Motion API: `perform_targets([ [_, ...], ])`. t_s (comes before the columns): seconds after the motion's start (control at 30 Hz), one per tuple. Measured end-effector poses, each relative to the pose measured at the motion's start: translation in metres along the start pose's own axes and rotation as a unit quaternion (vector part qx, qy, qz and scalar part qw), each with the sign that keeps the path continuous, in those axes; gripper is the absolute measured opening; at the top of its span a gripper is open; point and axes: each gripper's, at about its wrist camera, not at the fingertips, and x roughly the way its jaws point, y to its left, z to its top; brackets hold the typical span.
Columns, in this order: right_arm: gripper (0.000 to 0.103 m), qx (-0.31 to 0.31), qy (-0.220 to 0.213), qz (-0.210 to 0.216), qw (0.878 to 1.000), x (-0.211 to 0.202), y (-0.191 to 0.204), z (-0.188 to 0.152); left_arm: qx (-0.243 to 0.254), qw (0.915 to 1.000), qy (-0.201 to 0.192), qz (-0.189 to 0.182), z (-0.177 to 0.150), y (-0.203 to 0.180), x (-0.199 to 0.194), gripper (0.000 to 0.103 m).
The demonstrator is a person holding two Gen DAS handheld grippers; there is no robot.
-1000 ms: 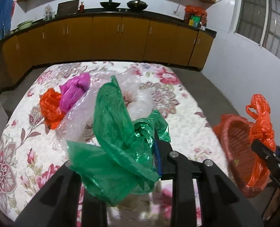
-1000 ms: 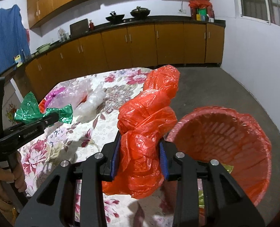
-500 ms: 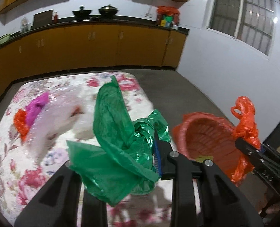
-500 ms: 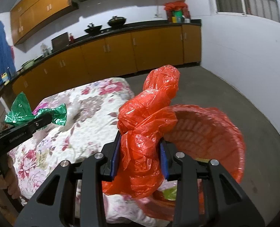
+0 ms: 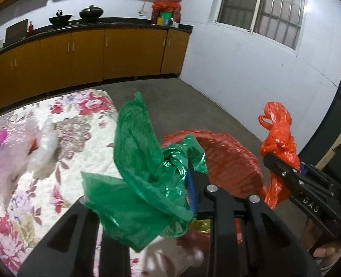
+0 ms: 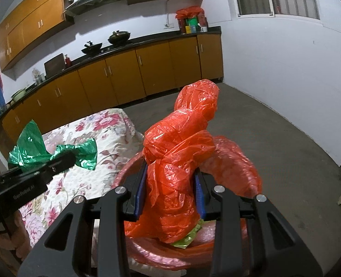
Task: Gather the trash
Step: 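Carry the red bag and green bag over the red basket with both tools, then open both tools to drop the red and green bags into the basket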
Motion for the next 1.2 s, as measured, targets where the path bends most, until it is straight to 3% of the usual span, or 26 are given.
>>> perform_targets([
  [0.5,0.037,0.02,-0.004,-0.005,1.0,0.004,-0.026,0.009,0.009,0.9993,0.026,-0.024,0.003,-0.023,0.033,0.028],
  [0.73,0.051,0.027,0.0,0.001,1.0,0.009,-0.034,0.01,0.005,0.9987,0.043,-0.029,-0.001,-0.025,0.046,0.037],
  [0.9,0.053,0.037,0.007,0.0,0.999,0.01,-0.039,0.006,0.006,0.9986,0.048,-0.023,-0.006,-0.023,0.05,0.041],
  [1.03,0.061,0.036,0.004,-0.007,0.999,0.007,-0.04,0.004,-0.005,0.9989,0.044,-0.014,-0.007,-0.015,0.047,0.043],
  [1.2,0.061,0.029,0.001,-0.01,1.0,0.004,-0.037,0.004,-0.022,0.9992,0.033,-0.003,-0.006,-0.003,0.039,0.044],
])
